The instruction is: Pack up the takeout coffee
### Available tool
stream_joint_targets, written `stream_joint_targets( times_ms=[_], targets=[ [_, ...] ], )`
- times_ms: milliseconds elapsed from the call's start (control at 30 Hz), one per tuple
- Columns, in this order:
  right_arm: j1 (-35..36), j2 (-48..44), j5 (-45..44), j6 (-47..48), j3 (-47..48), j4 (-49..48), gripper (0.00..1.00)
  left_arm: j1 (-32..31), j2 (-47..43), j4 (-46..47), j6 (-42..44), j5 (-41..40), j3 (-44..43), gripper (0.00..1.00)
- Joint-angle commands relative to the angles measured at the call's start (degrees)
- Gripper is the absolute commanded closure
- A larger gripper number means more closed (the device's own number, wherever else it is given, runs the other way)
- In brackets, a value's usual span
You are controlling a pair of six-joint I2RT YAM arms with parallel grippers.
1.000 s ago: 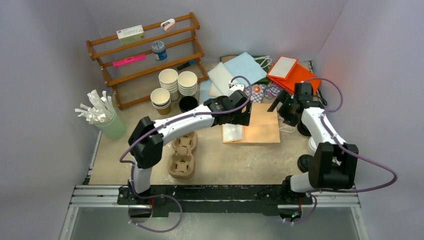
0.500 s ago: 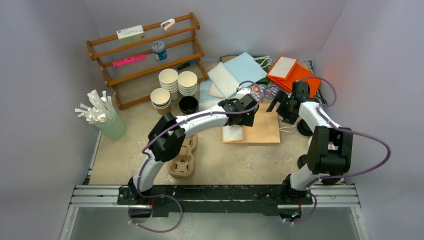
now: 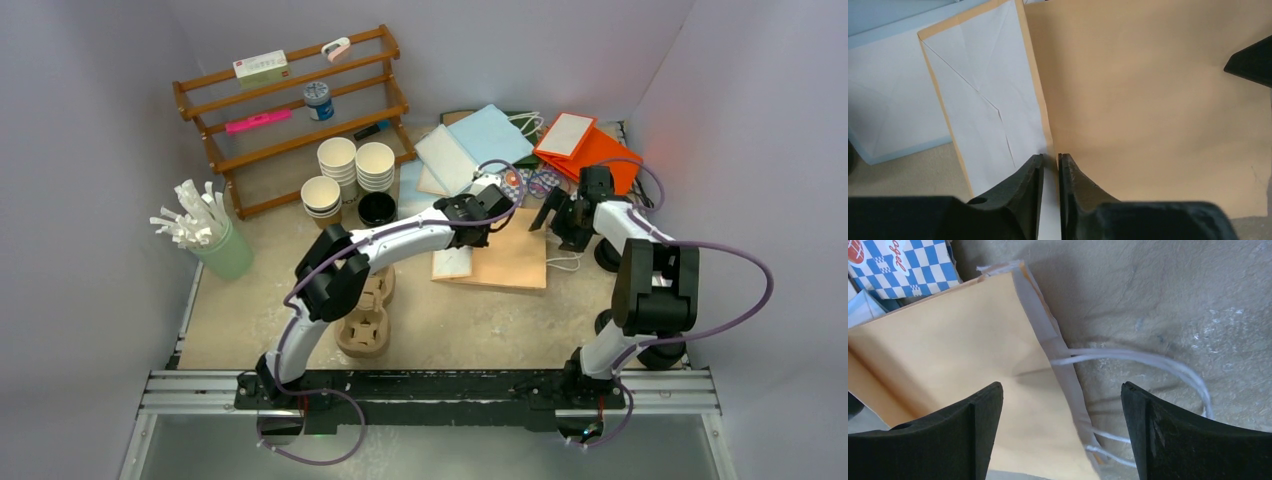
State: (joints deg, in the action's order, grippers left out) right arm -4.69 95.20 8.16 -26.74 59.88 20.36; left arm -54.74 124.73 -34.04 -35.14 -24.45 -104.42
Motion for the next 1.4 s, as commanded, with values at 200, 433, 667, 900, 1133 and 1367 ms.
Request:
stream_joint_targets(
  times_ms=[200,433,667,900,1133,1367],
  targets=[
    [-0.3,-10.5,7.5,0.4,1.6,2.8,0.15,4.5,-7.9,1.6,3.5,10.9,1.7,1.00],
    [-0.3,-21.1,7.0,-2.2,0.1,7.7,0.25,8.2,-16.1,3.8,1.8,20.9,7.4,1.00],
    [0.3,-32.4,8.3,-4.8,-1.4,13.1,0.24,12.5,-24.2,7.4,-1.3,31.6,12.9,1.00],
    [0.6,-31.9,14.4,-5.3,-1.6,9.8,0.40,13.6,-28.3,11.5,-4.0,40.0,15.8,1.00],
    [1.1,-31.4,9.4,-4.3,1.5,15.1,0.46,14.0,-30.3,13.0,-5.6,42.5,17.4,1.00],
    [1.1,-32.4,4.1,-4.3,2.7,19.6,0.43,14.4,-31.5,14.4,-6.4,42.6,19.5,1.00]
  ],
)
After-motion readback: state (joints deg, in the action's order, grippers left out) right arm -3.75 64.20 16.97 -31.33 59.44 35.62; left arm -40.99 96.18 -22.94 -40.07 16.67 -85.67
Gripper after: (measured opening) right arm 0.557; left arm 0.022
